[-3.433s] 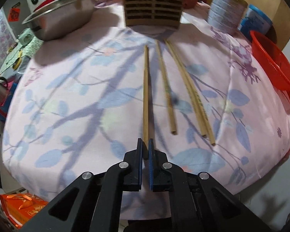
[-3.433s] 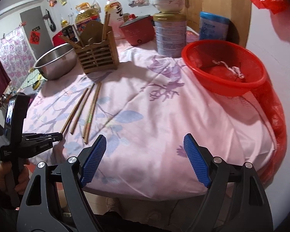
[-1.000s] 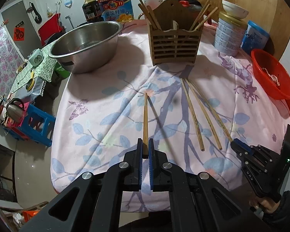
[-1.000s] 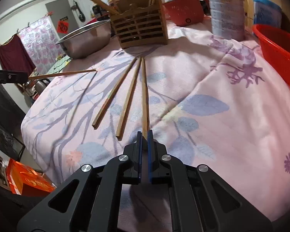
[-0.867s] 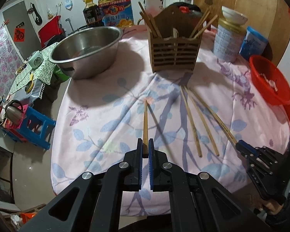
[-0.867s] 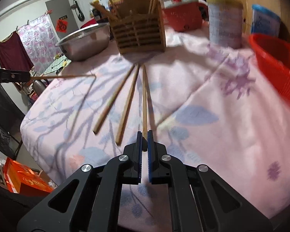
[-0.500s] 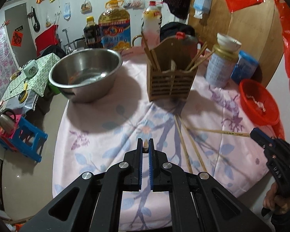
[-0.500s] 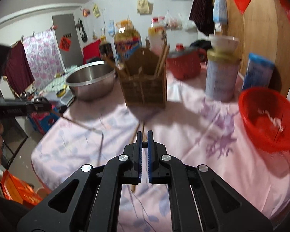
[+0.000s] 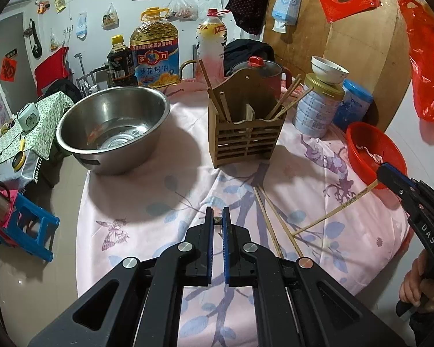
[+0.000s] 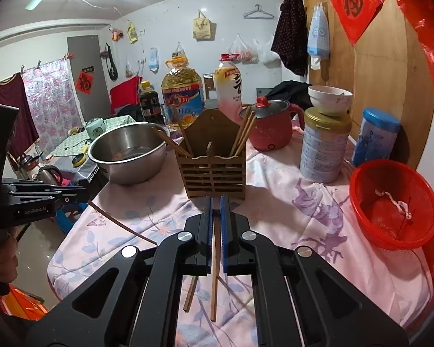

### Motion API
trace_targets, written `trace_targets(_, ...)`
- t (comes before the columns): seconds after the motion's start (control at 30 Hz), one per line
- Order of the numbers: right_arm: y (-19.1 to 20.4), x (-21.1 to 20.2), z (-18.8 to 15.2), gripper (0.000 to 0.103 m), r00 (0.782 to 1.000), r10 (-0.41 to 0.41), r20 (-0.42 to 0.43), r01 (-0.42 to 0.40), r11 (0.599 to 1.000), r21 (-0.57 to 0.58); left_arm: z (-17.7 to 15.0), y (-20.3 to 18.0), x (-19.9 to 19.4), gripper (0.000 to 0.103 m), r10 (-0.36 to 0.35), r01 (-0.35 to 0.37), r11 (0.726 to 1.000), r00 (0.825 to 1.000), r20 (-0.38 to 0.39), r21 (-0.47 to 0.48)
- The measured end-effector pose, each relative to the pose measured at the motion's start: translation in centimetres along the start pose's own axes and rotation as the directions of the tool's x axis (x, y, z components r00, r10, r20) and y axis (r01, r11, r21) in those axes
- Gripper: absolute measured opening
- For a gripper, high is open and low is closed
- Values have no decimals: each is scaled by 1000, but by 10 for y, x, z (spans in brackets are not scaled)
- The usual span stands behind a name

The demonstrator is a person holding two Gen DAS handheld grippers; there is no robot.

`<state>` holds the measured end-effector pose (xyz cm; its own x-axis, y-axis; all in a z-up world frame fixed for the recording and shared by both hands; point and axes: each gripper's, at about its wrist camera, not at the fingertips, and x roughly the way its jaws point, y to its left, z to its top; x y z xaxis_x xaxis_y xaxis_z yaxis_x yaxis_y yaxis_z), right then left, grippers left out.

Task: Organize utensils
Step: 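Carry both chopsticks to the wooden holder and open both tools to drop them in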

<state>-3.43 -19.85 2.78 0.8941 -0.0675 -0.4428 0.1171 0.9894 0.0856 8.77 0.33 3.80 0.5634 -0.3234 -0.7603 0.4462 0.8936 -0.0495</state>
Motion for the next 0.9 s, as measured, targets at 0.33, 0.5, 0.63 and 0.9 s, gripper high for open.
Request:
trace_targets(0.33, -22, 37, 23, 6, 991, 130, -36, -132, 990, -51, 22, -4, 12, 6, 68, -68, 992, 998, 4, -106)
trace_targets(0.5, -38, 38, 28, 6, 988, 154, -18, -154, 988, -31, 34, -14, 12, 6, 78, -76, 991, 997, 13, -112)
trace_targets(0.63, -47, 32, 40, 6, 987, 158, 22, -157, 987, -23, 45, -20, 6, 6, 71, -67, 993, 997, 32, -98)
trace_targets(0.9, -54, 16, 57, 6, 985, 145, 95, -146, 989, 7, 67, -31, 0, 6, 47, -44, 998, 997, 66, -47)
